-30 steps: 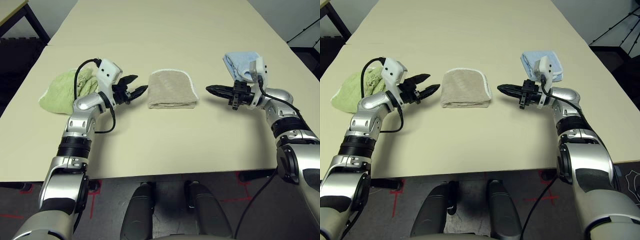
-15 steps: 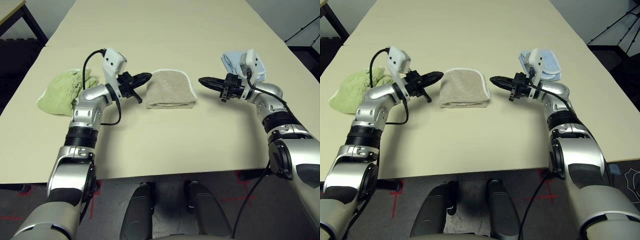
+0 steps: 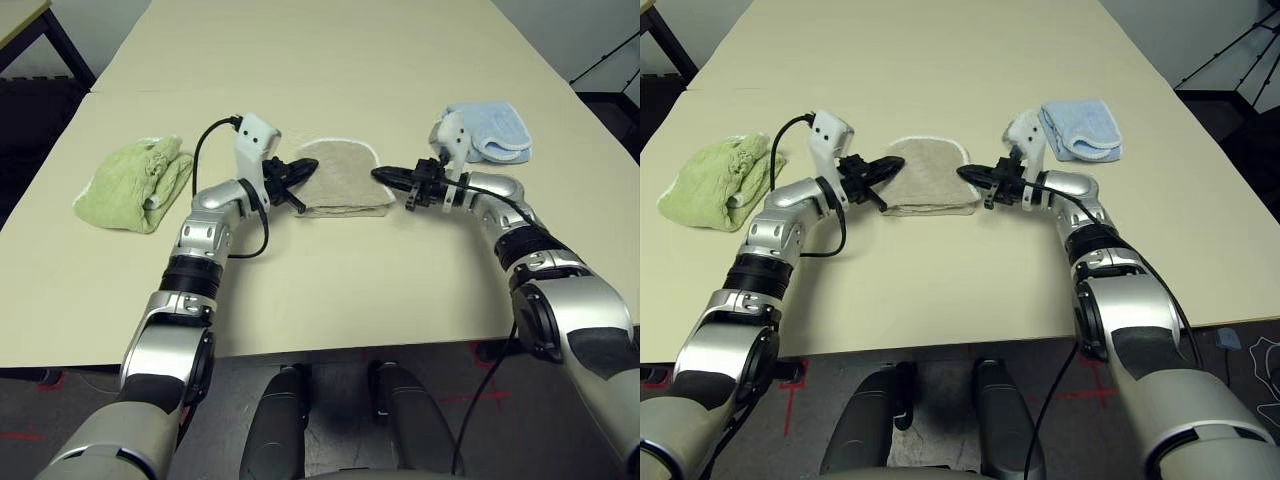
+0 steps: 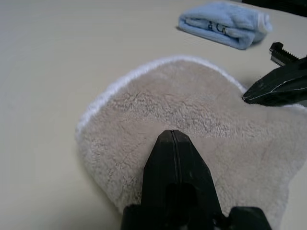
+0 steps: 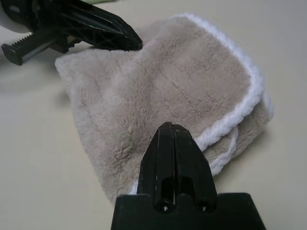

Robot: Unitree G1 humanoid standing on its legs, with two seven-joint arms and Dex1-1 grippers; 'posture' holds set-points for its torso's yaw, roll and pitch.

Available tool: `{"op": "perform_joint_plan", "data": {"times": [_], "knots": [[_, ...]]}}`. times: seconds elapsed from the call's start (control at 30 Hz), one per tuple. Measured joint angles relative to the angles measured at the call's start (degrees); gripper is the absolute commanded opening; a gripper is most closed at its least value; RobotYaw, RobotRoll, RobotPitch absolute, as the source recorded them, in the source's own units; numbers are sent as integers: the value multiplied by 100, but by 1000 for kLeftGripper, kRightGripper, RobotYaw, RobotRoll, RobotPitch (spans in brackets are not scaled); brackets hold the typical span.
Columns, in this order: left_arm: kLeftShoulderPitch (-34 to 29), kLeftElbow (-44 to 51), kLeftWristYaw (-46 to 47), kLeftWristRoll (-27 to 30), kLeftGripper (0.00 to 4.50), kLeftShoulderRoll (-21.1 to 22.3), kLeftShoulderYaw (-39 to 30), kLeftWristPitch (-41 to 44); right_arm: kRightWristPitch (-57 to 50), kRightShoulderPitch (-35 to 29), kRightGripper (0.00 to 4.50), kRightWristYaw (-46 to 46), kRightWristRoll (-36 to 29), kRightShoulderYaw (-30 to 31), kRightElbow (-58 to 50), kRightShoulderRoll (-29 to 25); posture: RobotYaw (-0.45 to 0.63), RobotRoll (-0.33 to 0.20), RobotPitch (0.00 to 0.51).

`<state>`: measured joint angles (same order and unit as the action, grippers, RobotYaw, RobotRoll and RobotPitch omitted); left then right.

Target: Fold the towel and set it aside.

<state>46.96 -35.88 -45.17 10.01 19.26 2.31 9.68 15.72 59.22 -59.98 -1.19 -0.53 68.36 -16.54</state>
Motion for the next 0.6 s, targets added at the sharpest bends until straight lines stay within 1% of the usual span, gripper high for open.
{"op": "perform_joint_plan", "data": {"times": [0.13, 0.23, 0.33, 0.43, 0.53, 0.6], "knots": [[1, -256, -148, -181, 35, 16, 143, 18, 1, -52, 0, 364, 176, 96, 115, 110, 59, 0, 163], [18, -382, -220, -336, 35, 132, 232, -35, 14, -52, 0, 540, 257, 172, 135, 108, 59, 0, 163], [79, -562, -258, -441, 35, 245, 248, -120, 12, -51, 0, 630, 300, 192, 156, 103, 61, 0, 158], [113, -598, -260, -450, 35, 271, 224, -156, 13, -36, 0, 640, 299, 184, 162, 91, 63, 0, 156], [166, -602, -260, -443, 35, 338, 182, -172, 7, -21, 0, 538, 193, 79, 172, 90, 67, 0, 155], [214, -587, -258, -436, 35, 353, 93, -172, -8, 9, 0, 335, -45, -171, 175, 103, 68, 0, 155]]}}
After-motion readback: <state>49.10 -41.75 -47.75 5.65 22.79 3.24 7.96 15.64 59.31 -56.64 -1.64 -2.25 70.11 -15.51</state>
